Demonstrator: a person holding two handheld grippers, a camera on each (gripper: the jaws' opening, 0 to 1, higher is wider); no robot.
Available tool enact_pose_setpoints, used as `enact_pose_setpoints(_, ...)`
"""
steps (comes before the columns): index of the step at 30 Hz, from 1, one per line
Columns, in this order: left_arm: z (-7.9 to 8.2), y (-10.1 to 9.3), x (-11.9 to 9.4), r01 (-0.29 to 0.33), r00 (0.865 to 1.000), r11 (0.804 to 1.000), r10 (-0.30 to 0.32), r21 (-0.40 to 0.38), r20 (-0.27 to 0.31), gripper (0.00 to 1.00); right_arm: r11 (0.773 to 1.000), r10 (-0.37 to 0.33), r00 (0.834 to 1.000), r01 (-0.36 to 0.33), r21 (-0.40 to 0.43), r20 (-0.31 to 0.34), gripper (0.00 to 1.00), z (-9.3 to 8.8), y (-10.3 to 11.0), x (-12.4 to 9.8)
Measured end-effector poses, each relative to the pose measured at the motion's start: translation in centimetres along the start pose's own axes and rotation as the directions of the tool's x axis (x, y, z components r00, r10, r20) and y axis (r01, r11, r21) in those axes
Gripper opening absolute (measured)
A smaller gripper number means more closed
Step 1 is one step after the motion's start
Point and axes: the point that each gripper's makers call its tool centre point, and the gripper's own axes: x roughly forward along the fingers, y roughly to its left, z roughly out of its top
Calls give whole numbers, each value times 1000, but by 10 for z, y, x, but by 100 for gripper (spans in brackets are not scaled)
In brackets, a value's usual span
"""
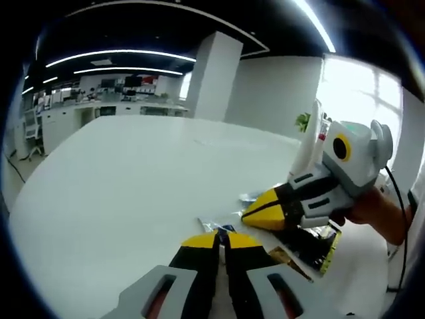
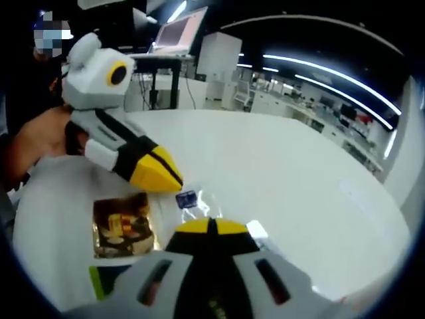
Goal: Arrange the skincare products in the storage area until every visible bottle or jar stands upright without overlapping.
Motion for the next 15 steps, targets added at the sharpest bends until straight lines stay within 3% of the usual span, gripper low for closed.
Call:
enact_pose_setpoints(3,0,0,4,11,1000,1000,-11,3,-11,2,1000,10,1000,-10,-3,4,0,2,0,1)
enact_pose_setpoints(5,-6,-2,6,23,999,1000,-23,-3,-48,2,1000,18,1000,-18,18,12,0,2,1,2)
enact_pose_setpoints(15,-8,-5,4,35,998,999,-36,-17,-56,1,999,15,1000,-16,43,15,0,-2,-8,4)
